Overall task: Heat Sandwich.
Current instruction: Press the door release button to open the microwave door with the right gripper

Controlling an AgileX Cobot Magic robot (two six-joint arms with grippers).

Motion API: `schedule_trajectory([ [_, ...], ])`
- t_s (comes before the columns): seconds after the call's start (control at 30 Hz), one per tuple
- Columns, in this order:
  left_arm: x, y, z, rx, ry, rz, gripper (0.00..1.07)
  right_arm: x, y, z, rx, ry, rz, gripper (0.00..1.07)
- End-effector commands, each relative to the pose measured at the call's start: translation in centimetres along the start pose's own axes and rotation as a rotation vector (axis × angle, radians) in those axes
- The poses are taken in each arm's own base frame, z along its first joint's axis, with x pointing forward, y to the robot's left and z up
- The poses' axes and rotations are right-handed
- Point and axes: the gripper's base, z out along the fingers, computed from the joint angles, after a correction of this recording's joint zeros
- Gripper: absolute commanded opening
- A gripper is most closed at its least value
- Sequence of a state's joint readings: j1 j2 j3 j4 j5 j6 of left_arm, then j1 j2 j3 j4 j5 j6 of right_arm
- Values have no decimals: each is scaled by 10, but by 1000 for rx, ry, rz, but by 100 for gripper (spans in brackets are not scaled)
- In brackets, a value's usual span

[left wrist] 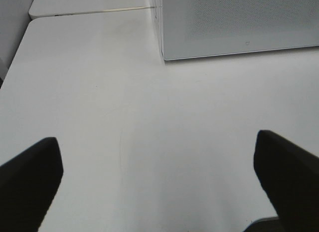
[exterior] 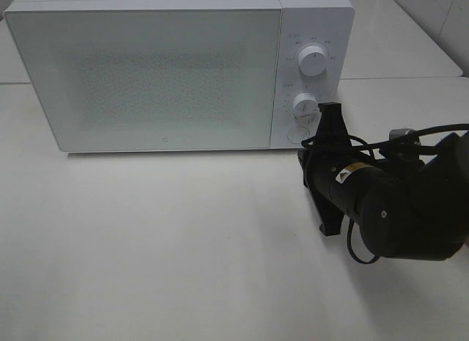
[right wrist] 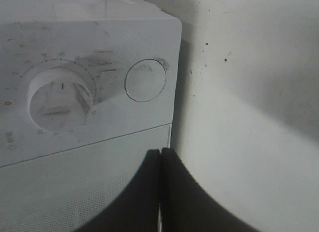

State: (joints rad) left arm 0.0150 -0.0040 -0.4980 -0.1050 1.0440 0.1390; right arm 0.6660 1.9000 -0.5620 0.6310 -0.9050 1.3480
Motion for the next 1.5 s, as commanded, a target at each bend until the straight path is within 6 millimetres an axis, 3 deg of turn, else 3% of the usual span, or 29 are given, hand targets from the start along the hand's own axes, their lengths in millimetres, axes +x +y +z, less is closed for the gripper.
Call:
schedule_trajectory([
  [0.03,1,-1,-3,0,-39,-10,101,-1,7,10,-4,8,11,0],
  [0.67,1,-1,-3,0,-39,-10,101,-7,10,61,24,-20,20,1],
  [1.5,1,-1,-3,0,-39,-10,101,-19,38,88,-135,-108,35,2],
])
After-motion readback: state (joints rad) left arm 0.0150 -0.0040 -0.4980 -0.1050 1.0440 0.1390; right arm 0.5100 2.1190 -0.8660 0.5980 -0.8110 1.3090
